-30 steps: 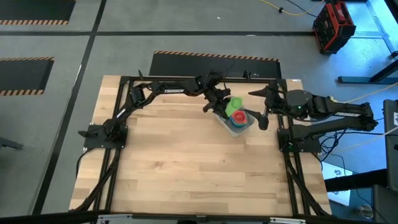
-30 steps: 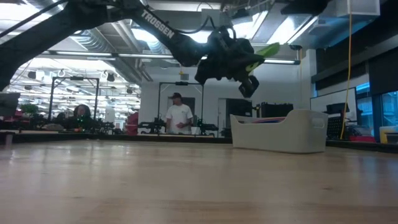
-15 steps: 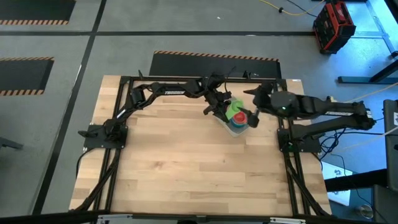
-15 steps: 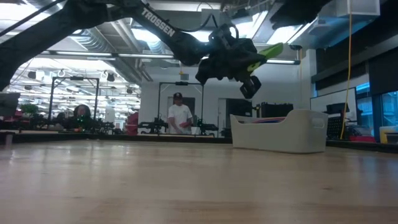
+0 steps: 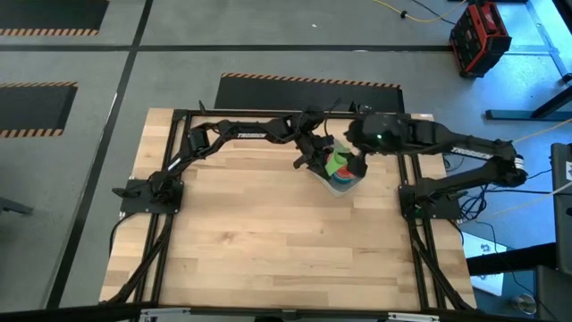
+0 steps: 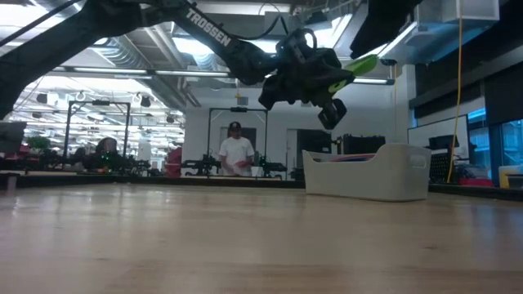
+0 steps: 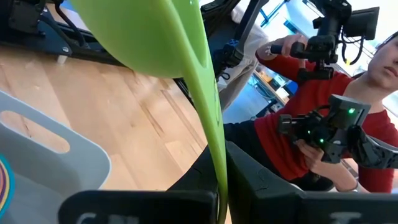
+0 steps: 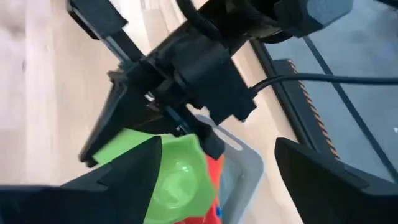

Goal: Nest measuring cups in basket
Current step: Stack the green measuring cup on top of the red measuring cup in the bin

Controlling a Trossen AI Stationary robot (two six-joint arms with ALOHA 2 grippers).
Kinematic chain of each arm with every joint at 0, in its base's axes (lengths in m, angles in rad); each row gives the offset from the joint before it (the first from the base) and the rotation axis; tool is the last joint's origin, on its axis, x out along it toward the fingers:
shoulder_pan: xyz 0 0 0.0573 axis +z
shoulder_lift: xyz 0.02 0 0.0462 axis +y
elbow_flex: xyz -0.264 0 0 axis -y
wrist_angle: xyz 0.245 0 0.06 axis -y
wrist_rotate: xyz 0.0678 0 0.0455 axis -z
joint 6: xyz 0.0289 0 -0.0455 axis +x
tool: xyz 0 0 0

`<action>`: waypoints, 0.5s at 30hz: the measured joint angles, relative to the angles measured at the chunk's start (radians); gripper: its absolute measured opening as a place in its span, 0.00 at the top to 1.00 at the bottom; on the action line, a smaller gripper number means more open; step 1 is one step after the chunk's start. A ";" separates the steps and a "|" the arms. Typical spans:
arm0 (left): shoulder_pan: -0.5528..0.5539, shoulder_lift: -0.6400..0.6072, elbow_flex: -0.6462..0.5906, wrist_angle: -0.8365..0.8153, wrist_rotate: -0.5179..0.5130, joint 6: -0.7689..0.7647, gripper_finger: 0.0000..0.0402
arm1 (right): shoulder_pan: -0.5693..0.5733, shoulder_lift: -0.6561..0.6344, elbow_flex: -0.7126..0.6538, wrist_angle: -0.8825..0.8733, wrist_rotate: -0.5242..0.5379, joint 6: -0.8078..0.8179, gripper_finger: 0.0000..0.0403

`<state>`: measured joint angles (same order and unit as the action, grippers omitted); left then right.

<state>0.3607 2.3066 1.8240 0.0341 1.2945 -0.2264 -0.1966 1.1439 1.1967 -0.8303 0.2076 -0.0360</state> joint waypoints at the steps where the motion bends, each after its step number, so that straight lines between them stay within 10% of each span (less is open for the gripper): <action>1: 0.000 0.000 0.000 0.000 0.000 0.000 0.99 | -0.003 0.014 0.014 -0.008 0.000 -0.021 0.23; 15: -0.003 0.000 0.000 -0.033 0.000 -0.007 0.99 | -0.007 0.181 0.166 -0.185 0.000 -0.239 0.40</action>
<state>0.3580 2.3066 1.8236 0.0013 1.2949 -0.2337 -0.2031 1.3248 1.3623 -1.0158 0.2077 -0.2747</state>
